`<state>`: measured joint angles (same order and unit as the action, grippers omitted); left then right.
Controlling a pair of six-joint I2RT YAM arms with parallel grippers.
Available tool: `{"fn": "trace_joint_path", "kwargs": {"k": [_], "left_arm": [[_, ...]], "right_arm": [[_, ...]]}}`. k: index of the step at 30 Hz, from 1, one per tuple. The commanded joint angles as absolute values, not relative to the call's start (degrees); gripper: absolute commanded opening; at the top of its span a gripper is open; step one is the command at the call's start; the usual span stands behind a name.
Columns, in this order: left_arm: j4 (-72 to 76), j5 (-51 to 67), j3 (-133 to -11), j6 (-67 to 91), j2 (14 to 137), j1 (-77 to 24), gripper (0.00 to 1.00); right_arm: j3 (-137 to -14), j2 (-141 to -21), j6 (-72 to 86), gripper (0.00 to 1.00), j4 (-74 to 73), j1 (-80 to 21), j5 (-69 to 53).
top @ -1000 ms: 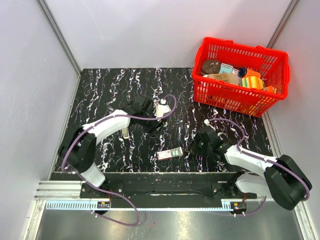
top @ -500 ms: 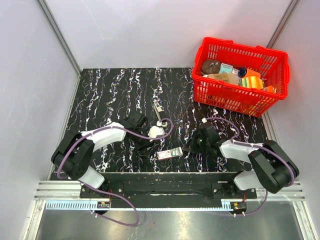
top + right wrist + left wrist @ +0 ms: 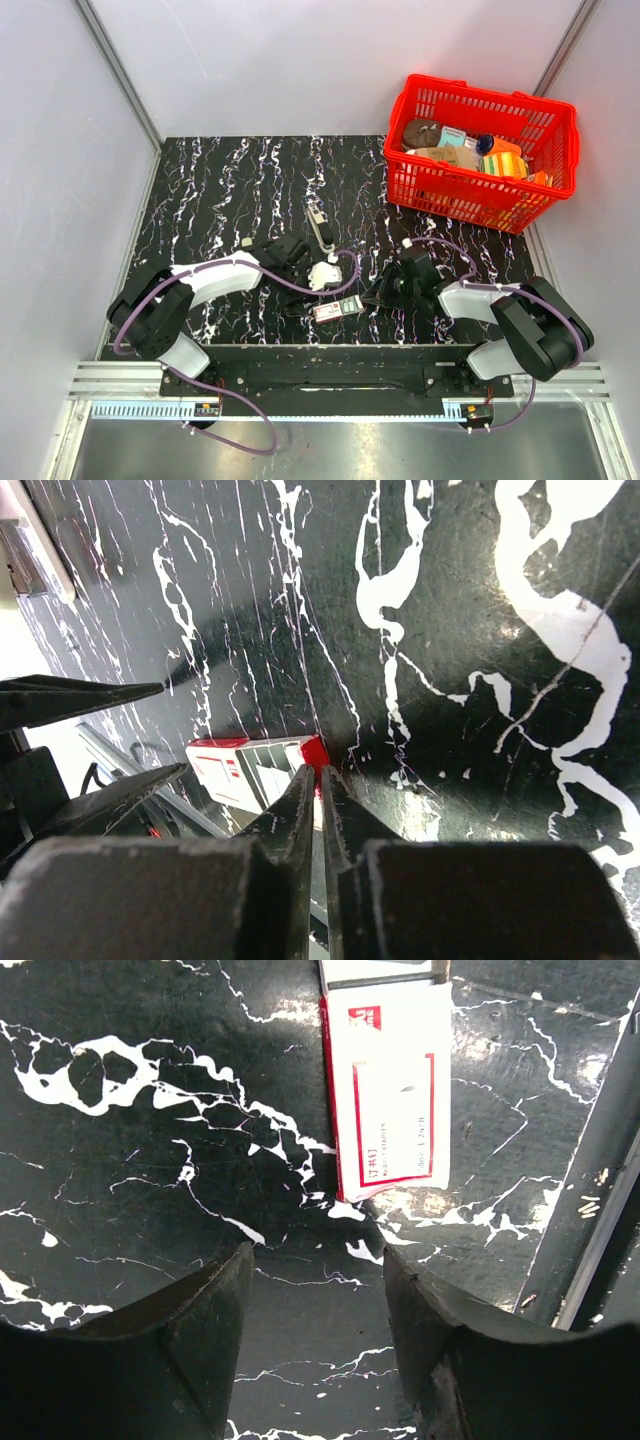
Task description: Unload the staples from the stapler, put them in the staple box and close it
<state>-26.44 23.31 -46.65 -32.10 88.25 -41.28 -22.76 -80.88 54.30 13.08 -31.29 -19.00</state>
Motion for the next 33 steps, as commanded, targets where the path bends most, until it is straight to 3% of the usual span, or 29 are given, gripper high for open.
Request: {"fn": "trace_joint_path", "kwargs": {"k": [1, 16, 33], "left_arm": [[-25.92, 21.71, -46.14, -33.31, 86.84, -41.4, 0.59], [-25.49, 16.35, -48.69, -32.17, 90.44, -48.25, 0.59], [-25.4, 14.59, -50.71, -31.46, 92.9, -48.69, 0.59]], "right_arm": [[-21.27, -80.07, 55.11, 0.1, 15.12, -30.76, -20.39], [-21.09, -78.22, 56.87, 0.09, 16.44, -30.94, -21.53], [-19.42, -80.86, 58.19, 0.06, 20.39, -30.94, -23.82]]}}
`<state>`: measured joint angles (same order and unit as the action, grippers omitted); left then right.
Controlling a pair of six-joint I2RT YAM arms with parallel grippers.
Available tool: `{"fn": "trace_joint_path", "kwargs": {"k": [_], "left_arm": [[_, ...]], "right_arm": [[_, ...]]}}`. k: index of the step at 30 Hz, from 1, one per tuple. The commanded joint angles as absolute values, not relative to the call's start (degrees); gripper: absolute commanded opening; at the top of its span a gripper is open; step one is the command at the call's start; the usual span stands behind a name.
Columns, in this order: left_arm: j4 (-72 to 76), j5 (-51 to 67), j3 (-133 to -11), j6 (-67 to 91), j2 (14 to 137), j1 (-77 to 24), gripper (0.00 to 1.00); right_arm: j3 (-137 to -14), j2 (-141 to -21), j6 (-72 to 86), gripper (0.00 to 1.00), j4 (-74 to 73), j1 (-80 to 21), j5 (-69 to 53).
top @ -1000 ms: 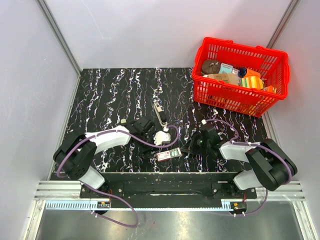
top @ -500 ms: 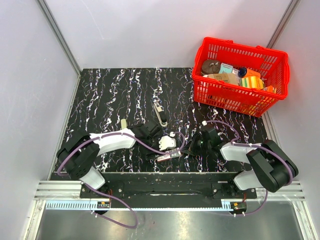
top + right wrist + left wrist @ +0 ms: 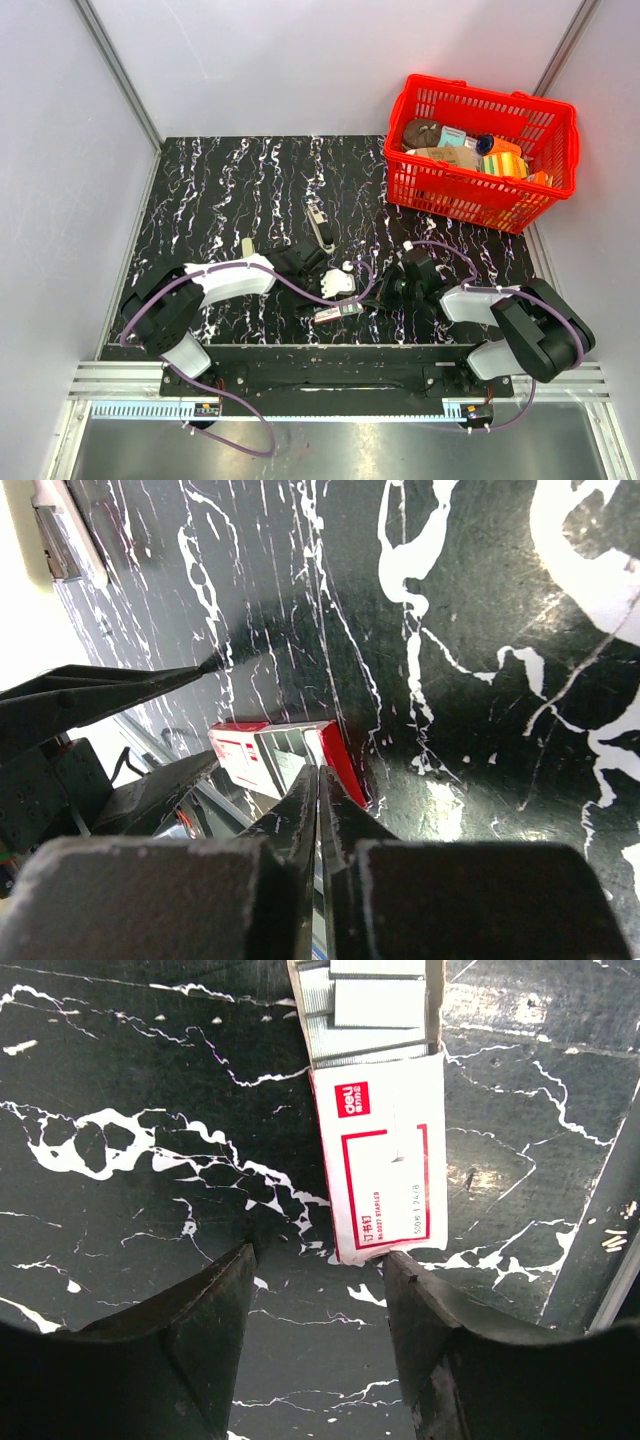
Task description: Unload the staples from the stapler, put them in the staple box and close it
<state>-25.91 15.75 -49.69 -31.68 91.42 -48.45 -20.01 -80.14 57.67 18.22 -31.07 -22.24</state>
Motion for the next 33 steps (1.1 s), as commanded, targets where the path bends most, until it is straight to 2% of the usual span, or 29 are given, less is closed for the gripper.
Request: {"fn": "trace_joint_path", "kwargs": {"k": [1, 9, 25, 33], "left_arm": [[-25.4, 14.59, -50.71, -31.38, 92.9, -48.69, 0.59], [-25.22, 14.15, -51.15, -31.2, 93.25, -48.69, 0.58], [-25.05, 13.36, -53.7, -31.2, 95.54, -48.96, 0.58], [-24.7, 12.92, -53.96, -31.55, 95.54, -48.96, 0.58]], "right_arm": [[-19.51, -81.03, 58.01, 0.06, 20.13, -30.94, -23.82], [-19.95, -81.12, 57.92, 0.05, 19.95, -30.94, -24.26], [-18.37, -86.22, 63.1, 0.05, 30.23, -30.94, -28.3], [-18.54, -84.9, 62.4, 0.05, 28.21, -31.03, -28.21]]}}
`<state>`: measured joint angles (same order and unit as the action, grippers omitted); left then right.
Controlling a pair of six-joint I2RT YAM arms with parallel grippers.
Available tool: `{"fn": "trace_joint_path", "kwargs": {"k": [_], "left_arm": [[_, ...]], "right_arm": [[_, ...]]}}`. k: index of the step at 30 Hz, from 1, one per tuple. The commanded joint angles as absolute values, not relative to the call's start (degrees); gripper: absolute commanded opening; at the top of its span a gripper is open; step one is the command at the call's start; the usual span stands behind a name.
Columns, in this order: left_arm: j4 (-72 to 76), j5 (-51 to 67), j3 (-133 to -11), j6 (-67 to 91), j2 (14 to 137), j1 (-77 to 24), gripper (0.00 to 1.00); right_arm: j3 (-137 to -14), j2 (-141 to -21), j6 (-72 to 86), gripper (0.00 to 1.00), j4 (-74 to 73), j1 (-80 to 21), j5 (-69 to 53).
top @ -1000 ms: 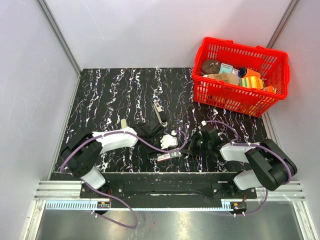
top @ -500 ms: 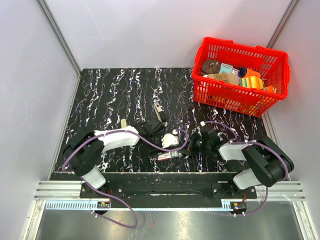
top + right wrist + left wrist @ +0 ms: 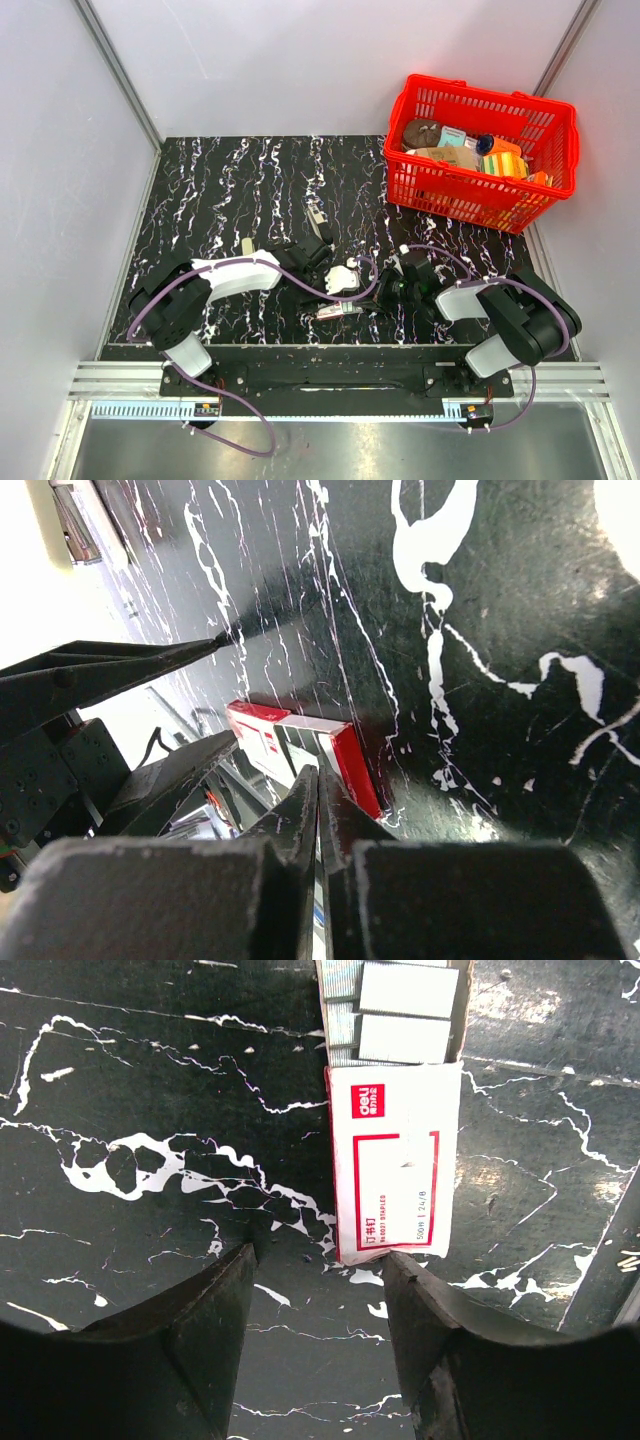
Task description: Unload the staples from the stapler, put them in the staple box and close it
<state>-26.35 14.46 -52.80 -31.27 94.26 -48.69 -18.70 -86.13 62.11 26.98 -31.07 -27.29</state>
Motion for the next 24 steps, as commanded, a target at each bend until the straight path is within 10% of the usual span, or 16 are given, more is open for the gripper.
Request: {"fn": "trace_joint_path", "kwargs": {"k": [1, 24], "left_arm": [[-24.7, 12.92, -54.05, -31.47, 95.8, -48.96, 0.58], [-24.43, 10.81, -52.91, -33.4, 95.36, -49.04, 0.58]], "right_arm": [[-18.63, -85.34, 62.75, 0.05, 28.91, -31.03, -28.47], [-22.41, -70.23, 55.73, 0.19, 8.37, -30.5, -23.91]]}}
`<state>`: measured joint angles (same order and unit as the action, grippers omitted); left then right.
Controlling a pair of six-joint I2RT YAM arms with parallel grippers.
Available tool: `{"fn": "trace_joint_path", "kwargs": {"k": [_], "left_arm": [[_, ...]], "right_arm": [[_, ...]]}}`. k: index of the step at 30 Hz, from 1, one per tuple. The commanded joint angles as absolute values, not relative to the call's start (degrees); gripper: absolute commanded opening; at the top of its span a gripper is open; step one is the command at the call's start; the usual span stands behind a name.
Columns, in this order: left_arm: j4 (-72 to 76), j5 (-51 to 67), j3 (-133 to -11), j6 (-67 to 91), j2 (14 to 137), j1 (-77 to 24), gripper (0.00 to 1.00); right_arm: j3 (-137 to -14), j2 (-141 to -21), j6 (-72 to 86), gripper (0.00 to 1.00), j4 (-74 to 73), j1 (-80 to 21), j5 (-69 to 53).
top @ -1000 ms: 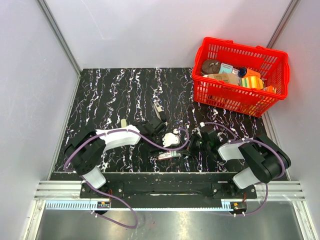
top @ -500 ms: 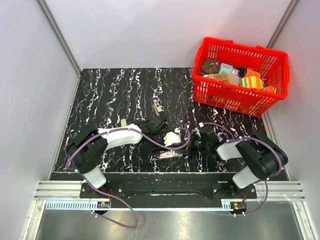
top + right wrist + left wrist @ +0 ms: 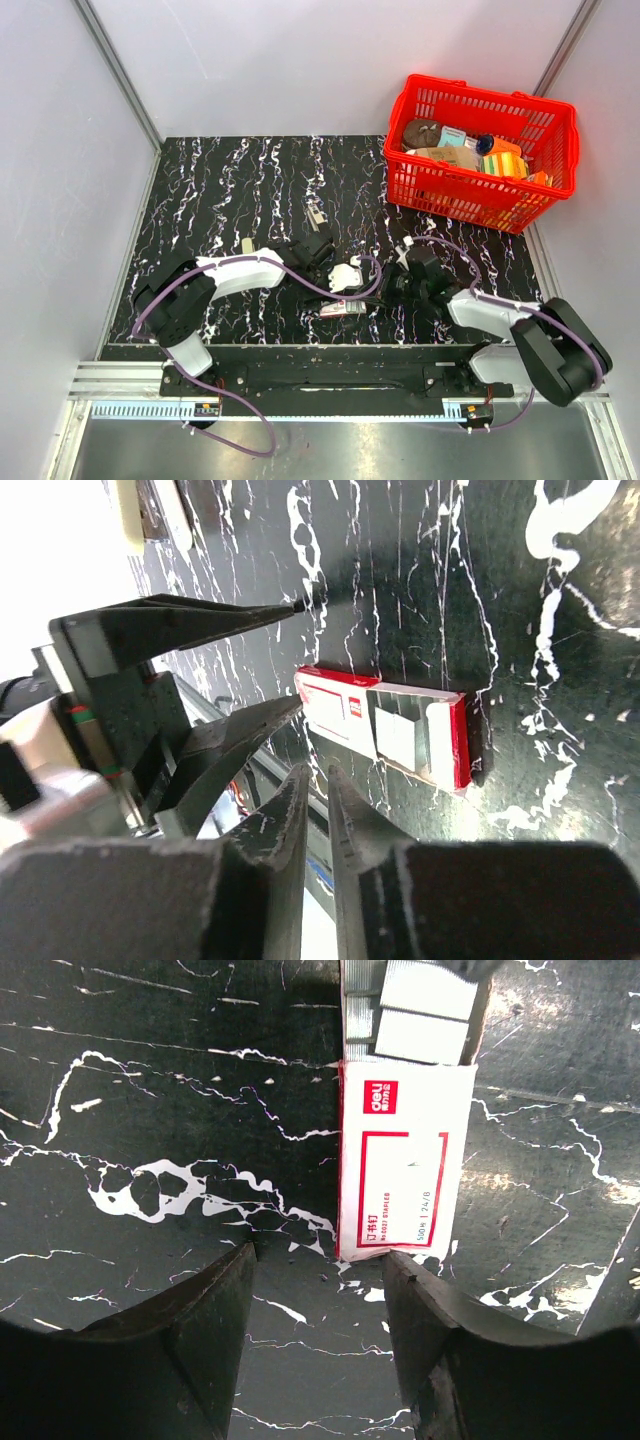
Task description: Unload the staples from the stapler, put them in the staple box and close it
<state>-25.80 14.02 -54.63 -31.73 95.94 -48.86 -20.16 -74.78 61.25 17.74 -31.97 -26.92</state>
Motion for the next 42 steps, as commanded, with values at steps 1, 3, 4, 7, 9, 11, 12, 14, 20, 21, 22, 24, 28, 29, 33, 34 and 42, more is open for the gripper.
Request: {"fn": "trace_joint_path", "kwargs": {"k": [1, 3, 4, 7, 9, 11, 12, 14, 20, 21, 22, 24, 28, 29, 33, 34, 42], "left_arm": [[-24.43, 10.81, -53.08, -33.49, 95.27, -49.04, 0.58], [-24.43, 10.81, -53.09, -33.49, 95.01, -49.04, 0.58], [-24.43, 10.98, -53.17, -33.49, 95.01, -48.96, 0.58], [-24.43, 10.9, -53.26, -33.49, 95.1, -49.04, 0.58], [-24.35, 11.07, -53.18, -33.49, 95.27, -49.04, 0.57], [-24.26, 11.07, -53.0, -33.4, 95.27, -49.04, 0.57], [-24.26, 11.07, -53.0, -33.49, 95.36, -48.96, 0.58], [-24.26, 10.99, -53.0, -33.49, 95.27, -49.04, 0.57], [-24.26, 11.08, -53.09, -33.31, 95.71, -49.04, 0.57], [-24.26, 11.07, -53.09, -33.4, 95.71, -49.04, 0.57], [-24.26, 11.07, -53.09, -33.4, 95.63, -49.04, 0.57], [-24.26, 11.07, -53.09, -33.4, 95.71, -48.96, 0.57], [-24.35, 11.07, -53.26, -33.49, 95.97, -49.04, 0.57], [-24.35, 11.07, -53.35, -33.4, 95.98, -49.04, 0.57], [-24.43, 11.25, -53.79, -33.31, 96.24, -48.96, 0.57], [-24.43, 11.16, -53.88, -33.4, 96.33, -49.04, 0.57], [-24.7, 11.25, -54.32, -33.84, 96.68, -48.96, 0.57]], "right_arm": [[-22.41, -69.96, 54.94, 0.22, 7.22, -29.98, -23.47], [-22.06, -70.57, 53.97, 0.3, 6.42, -29.1, -23.64], [-21.97, -71.53, 53.62, 0.33, 6.42, -28.83, -23.9], [-22.32, -74.79, 52.74, 0.36, 7.11, -28.74, -24.87], [-22.33, -76.89, 52.56, 0.37, 8.34, -28.65, -25.49], [-22.24, -78.21, 52.65, 0.37, 9.84, -28.65, -26.01], [-22.24, -78.74, 52.82, 0.37, 10.45, -28.65, -26.19], [-22.06, -79.89, 53.0, 0.37, 11.86, -28.56, -26.63], [-21.62, -82.53, 54.23, 0.35, 15.73, -28.56, -28.04], [-21.62, -82.79, 54.32, 0.35, 15.91, -28.56, -28.12], [-21.62, -82.88, 54.23, 0.35, 16.0, -28.56, -28.12], [-21.8, -83.06, 54.32, 0.34, 16.17, -28.56, -28.3], [-21.1, -84.28, 55.54, 0.32, 19.32, -28.57, -29.88], [-20.83, -84.81, 56.07, 0.32, 20.64, -28.56, -30.4], [-20.48, -86.92, 57.39, 0.31, 24.52, -28.56, -32.43], [-20.48, -87.36, 57.48, 0.31, 25.13, -28.56, -32.87], [-20.57, -89.38, 58.01, 0.31, 27.77, -28.65, -36.12]]}}
